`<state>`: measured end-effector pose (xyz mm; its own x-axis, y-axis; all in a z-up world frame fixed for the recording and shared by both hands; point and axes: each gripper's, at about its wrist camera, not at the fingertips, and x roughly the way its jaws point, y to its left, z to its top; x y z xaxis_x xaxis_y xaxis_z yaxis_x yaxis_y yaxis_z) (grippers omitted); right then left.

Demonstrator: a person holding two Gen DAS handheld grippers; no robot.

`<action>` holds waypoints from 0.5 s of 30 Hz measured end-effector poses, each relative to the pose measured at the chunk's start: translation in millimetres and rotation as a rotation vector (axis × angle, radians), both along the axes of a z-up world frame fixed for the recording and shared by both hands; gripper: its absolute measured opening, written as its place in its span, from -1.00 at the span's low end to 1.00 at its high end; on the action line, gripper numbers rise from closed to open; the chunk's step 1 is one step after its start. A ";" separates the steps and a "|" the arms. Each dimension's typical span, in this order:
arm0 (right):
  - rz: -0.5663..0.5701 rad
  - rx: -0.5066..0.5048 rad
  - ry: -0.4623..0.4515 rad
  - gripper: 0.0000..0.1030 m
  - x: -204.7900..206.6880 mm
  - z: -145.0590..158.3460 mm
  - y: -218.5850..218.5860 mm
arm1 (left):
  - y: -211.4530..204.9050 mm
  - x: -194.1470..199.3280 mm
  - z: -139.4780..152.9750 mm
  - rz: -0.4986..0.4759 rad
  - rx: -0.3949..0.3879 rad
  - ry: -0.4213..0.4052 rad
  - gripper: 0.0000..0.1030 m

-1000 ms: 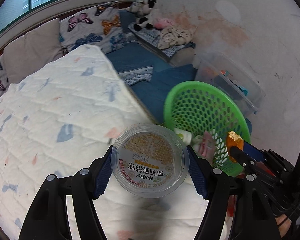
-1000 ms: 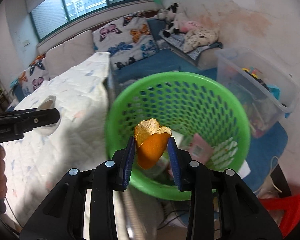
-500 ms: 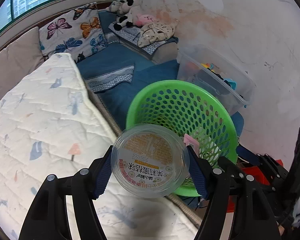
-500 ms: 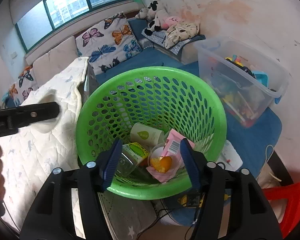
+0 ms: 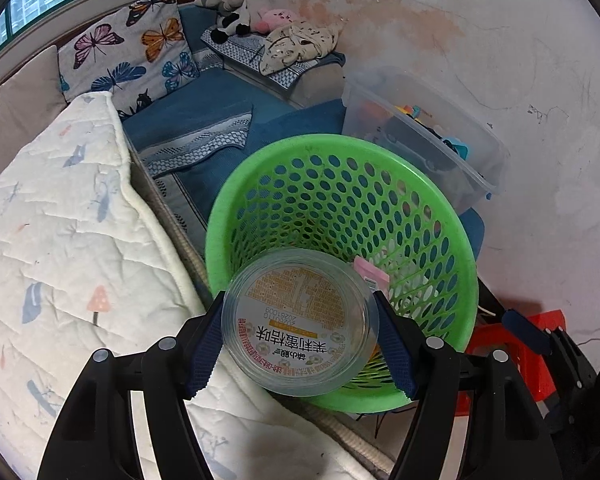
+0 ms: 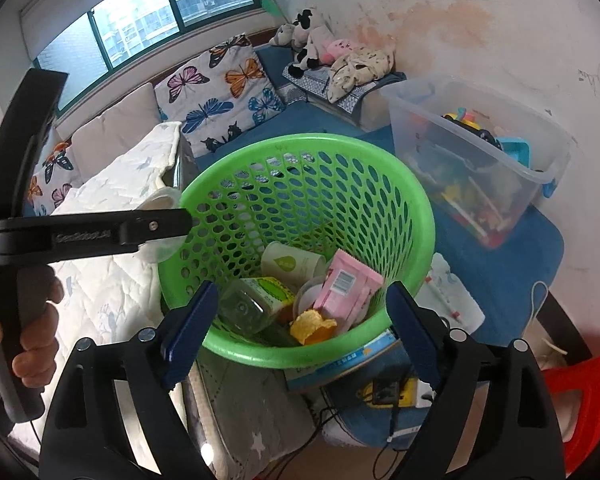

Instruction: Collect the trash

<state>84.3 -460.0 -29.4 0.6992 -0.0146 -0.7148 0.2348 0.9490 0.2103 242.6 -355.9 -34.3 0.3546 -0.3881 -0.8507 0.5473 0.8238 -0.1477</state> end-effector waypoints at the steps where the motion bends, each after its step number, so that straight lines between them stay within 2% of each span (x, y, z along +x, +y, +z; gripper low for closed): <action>1: 0.000 0.001 -0.001 0.68 -1.2 -0.3 1.1 | -0.7 -0.1 -0.5 -0.002 -0.001 0.001 0.34; 4: 0.003 -0.002 -0.002 0.69 -4.0 -1.3 4.3 | -0.2 -1.8 0.9 -0.004 -0.011 -0.009 0.51; 9: 0.009 -0.004 -0.007 0.72 -8.8 -1.5 9.8 | 4.3 -8.3 8.3 -0.018 -0.028 -0.025 0.55; 15: 0.028 -0.012 -0.017 0.77 -16.4 2.4 22.9 | 29.7 -19.2 20.9 0.003 -0.037 -0.066 0.58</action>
